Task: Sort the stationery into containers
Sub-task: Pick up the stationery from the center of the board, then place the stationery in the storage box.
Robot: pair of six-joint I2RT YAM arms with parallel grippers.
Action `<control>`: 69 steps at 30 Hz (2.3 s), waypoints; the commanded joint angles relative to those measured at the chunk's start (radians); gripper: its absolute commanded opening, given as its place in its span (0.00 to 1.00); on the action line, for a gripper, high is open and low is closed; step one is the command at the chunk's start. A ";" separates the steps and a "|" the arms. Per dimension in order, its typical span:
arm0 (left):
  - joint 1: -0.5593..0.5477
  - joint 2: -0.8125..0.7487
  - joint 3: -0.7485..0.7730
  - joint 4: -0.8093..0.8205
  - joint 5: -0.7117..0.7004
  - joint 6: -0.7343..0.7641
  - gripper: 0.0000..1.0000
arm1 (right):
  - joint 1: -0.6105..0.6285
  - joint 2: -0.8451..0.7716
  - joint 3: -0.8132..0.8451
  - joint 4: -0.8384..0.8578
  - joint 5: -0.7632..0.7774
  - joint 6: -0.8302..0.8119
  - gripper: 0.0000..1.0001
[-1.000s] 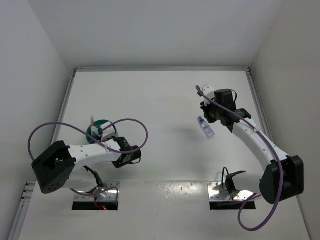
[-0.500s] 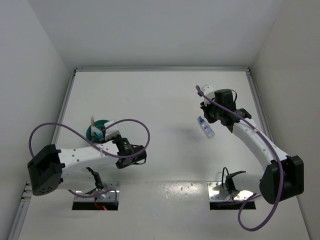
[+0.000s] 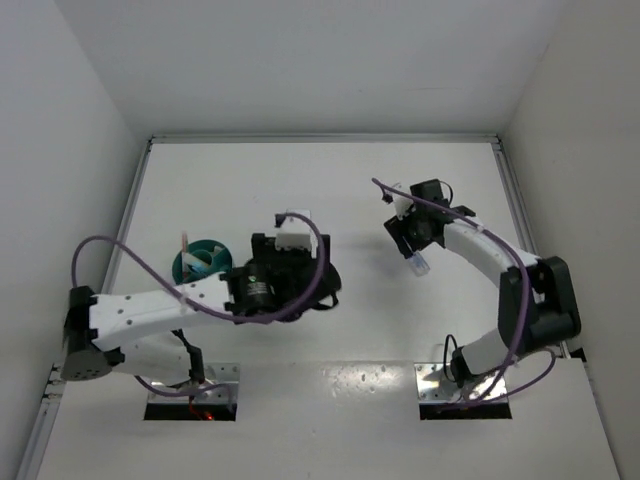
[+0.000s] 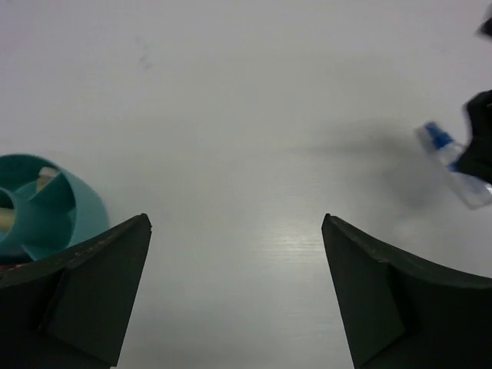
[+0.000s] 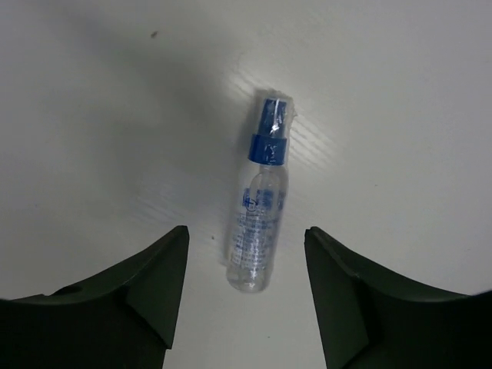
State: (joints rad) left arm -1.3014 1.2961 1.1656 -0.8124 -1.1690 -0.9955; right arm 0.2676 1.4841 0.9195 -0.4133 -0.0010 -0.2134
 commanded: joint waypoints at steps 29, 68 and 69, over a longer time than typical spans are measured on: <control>0.413 -0.543 -0.118 0.188 0.531 0.347 1.00 | 0.048 0.377 0.438 -0.349 -0.563 -0.130 0.00; 0.413 -0.834 -0.268 0.134 0.356 0.163 0.98 | 0.559 1.022 1.122 1.232 -1.087 0.852 0.00; 0.413 -0.845 -0.268 0.134 0.356 0.173 0.98 | 0.559 1.022 1.122 1.245 -1.087 0.852 0.00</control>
State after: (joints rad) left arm -0.8993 0.4679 0.9073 -0.7059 -0.8242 -0.8383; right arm 0.8318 2.4920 2.0026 0.7387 -1.0988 0.6373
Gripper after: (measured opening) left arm 0.984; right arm 0.330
